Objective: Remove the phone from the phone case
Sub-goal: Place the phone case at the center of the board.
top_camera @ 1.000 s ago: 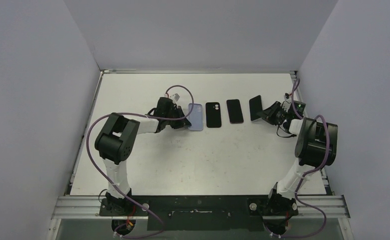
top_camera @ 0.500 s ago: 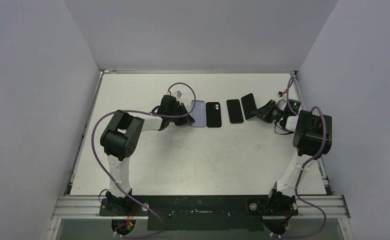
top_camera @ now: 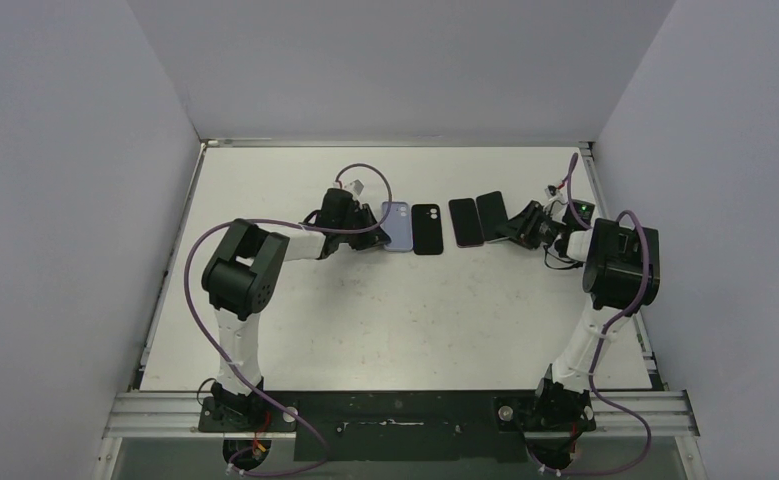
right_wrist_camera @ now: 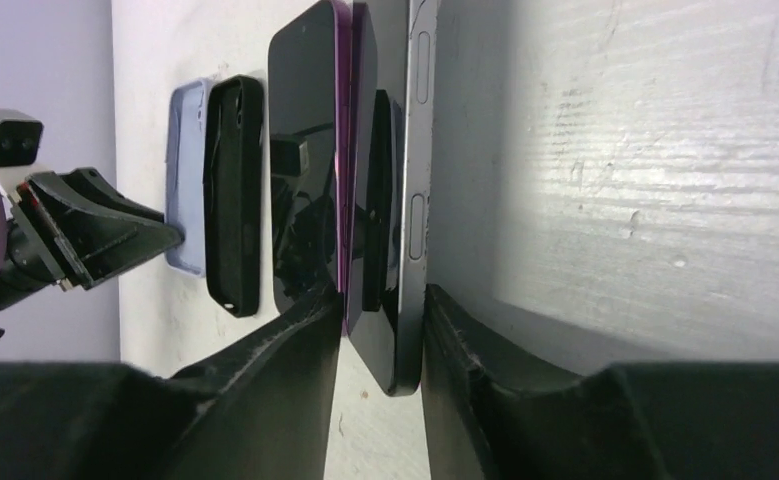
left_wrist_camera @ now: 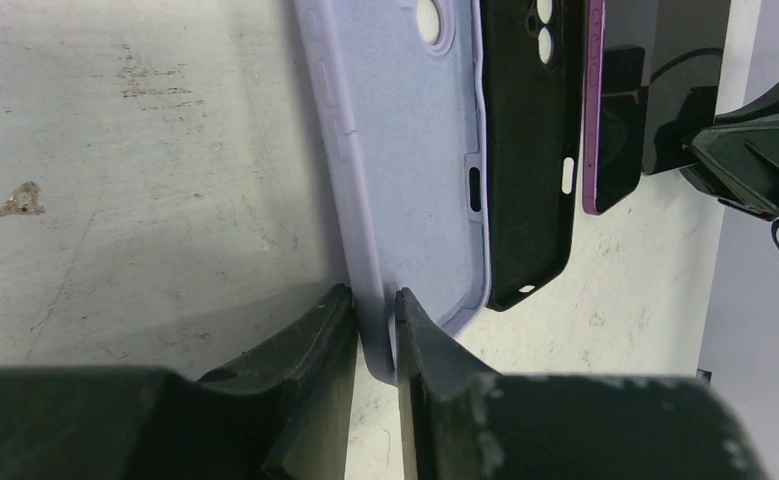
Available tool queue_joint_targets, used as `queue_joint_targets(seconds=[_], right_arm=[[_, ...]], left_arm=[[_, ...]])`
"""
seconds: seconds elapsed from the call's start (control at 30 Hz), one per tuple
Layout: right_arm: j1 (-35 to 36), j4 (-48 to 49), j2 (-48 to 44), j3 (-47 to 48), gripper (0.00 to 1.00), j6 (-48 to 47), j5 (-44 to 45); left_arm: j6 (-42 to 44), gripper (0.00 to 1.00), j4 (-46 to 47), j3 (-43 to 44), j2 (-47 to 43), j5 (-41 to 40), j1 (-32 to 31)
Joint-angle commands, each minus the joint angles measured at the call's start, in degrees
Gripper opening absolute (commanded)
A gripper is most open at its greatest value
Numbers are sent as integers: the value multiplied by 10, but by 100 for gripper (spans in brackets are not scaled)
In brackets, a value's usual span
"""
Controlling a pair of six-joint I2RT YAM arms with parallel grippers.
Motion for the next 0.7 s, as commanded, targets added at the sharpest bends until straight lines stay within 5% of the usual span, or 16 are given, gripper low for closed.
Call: queue_joint_targets(seconds=[0.0, 0.27, 0.67], right_arm=[[5, -10, -6, -7, 39, -27, 14], [4, -81, -47, -10, 57, -68, 91], [4, -169, -113, -36, 72, -99, 239]], left_arm=[[16, 24, -25, 17, 10, -10, -2], [40, 45, -61, 12, -8, -29, -2], [78, 70, -113, 8, -52, -84, -3]])
